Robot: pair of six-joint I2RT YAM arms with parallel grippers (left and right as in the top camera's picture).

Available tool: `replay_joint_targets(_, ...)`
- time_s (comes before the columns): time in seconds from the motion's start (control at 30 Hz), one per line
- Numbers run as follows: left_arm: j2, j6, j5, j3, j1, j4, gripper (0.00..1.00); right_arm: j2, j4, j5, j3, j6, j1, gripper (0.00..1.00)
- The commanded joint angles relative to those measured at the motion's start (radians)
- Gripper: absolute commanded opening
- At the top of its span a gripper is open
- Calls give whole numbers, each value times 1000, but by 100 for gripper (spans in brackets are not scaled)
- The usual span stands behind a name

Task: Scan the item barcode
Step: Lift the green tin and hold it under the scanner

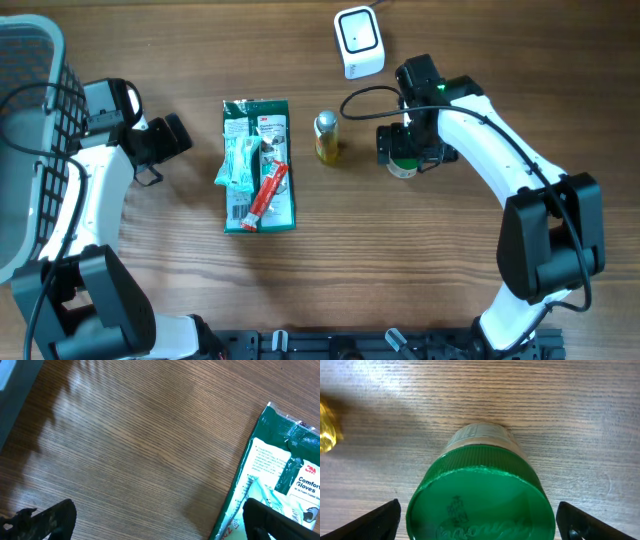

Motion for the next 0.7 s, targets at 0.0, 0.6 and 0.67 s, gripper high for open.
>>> replay_joint_targets(0.0,4,12,8,-2,4,1,100,-2,8,-12,15,120,5,100)
replay_joint_targets(0.6,4,12,8,-2,4,1,100,49,200,63,-107,169,5,86)
replay_joint_targets(0.67,4,12,8,-2,4,1,100,58,203,63,-107,169,5,86)
